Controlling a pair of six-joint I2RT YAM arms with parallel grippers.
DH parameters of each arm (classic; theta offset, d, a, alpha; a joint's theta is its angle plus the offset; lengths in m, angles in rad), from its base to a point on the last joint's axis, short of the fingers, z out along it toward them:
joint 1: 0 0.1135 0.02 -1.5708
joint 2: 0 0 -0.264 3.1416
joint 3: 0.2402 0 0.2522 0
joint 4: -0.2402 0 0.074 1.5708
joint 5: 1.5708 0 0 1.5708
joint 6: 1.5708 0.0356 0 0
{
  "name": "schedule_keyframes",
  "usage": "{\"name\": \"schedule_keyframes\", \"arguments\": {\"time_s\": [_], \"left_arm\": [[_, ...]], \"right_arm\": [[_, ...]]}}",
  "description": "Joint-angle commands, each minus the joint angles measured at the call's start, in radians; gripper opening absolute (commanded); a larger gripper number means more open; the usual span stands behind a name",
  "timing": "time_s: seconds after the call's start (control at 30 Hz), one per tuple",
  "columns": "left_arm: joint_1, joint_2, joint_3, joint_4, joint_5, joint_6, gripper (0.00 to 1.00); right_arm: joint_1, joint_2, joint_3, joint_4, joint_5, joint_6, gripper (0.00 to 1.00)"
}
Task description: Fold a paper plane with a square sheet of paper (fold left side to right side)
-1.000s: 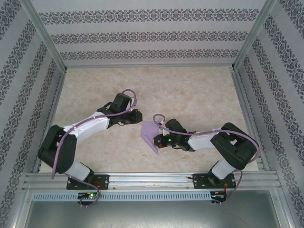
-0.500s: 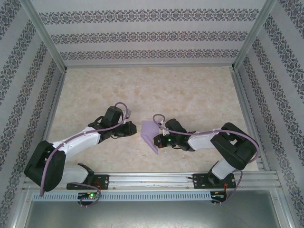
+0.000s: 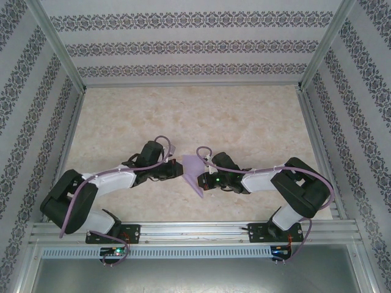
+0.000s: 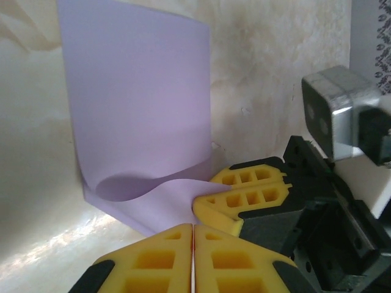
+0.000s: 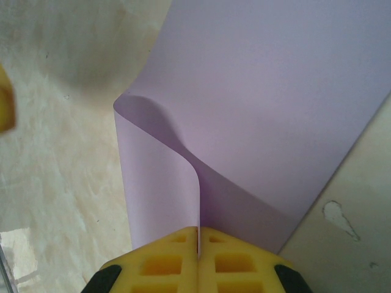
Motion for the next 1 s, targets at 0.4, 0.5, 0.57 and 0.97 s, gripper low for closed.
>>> {"name": "schedule_keyframes", "arguments": {"time_s": [0.4, 0.5, 0.57, 0.97], "left_arm": [[-0.068, 0.194, 0.037, 0.182, 0.02, -0.045, 0.08], [-0.069, 0.216, 0.036, 0.19, 0.021, -0.045, 0.08], [-0.067, 0.228, 0.035, 0.197, 0.019, -0.047, 0.08], [-0.068, 0.262, 0.046, 0.125, -0.018, -0.005, 0.08]], "right_arm": [[0.009, 0.055, -0.015, -0.122, 0.071, -0.034, 0.0], [0.01, 0.052, -0.015, -0.121, 0.071, -0.033, 0.0], [0.007, 0.051, -0.014, -0.122, 0.072, -0.033, 0.0], [0.006, 0.034, -0.007, -0.126, 0.066, -0.03, 0.04]]}}
